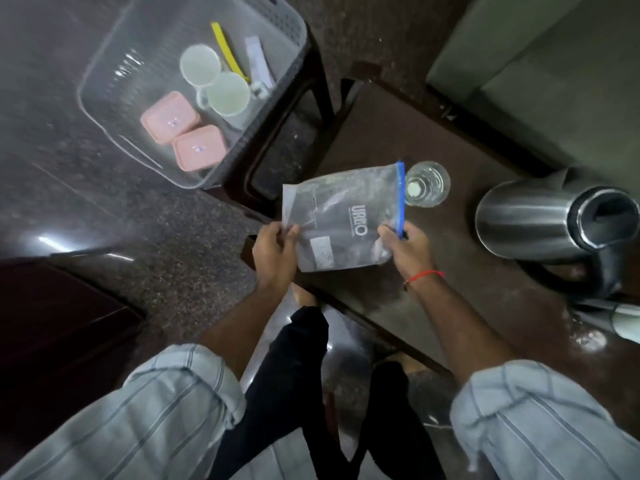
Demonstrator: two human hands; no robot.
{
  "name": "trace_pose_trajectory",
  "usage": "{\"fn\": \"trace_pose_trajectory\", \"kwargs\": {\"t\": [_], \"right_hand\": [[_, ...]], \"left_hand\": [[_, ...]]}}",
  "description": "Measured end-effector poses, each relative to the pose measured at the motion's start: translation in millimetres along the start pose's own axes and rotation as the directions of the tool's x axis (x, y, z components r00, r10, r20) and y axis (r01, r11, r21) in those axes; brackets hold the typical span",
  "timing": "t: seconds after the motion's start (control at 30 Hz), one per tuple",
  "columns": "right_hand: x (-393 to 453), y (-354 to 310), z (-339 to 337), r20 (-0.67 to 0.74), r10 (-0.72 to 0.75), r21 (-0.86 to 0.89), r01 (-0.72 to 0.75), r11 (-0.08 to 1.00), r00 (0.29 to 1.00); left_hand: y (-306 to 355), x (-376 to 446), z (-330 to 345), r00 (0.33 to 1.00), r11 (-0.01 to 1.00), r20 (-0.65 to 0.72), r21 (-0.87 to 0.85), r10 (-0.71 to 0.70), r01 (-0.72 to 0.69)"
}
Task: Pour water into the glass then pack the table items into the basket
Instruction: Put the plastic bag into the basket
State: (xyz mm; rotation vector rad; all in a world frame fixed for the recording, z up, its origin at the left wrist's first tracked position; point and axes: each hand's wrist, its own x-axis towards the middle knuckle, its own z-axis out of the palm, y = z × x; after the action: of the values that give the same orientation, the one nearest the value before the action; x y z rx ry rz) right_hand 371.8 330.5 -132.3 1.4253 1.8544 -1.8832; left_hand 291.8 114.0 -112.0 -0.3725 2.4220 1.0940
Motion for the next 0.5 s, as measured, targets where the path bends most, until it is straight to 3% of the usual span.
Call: {"fn": "trace_pose_trajectory", "kwargs": {"t": [0.17,0.23,0.33,0.5], "right_hand": [[2,-106,38,0.122,-0.265,0.148,0.247,0.958,0.956],[9,-153,69,0.149,-0.384,0.202,0.352,0.914,0.911],[27,-213,129,0.177,-0.48,0.174,0.453,0.875,0.859],[58,-271,236,0.211,-0.512,-0.061,0.534,0.844,0.833]], "left_hand": [[35,24,-75,0.971,0.941,-0.151,-0.26,0.183,-0.218],[46,47,-109,0.959,0.918,-0.224,-0.315,0.175,-0.241],[58,88,-163,0.936,0.928,-0.32,-0.283,0.147,-0.243],[54,155,-219,0.921,0.989,-0.38,-0.08,0.087,-0.126]]}}
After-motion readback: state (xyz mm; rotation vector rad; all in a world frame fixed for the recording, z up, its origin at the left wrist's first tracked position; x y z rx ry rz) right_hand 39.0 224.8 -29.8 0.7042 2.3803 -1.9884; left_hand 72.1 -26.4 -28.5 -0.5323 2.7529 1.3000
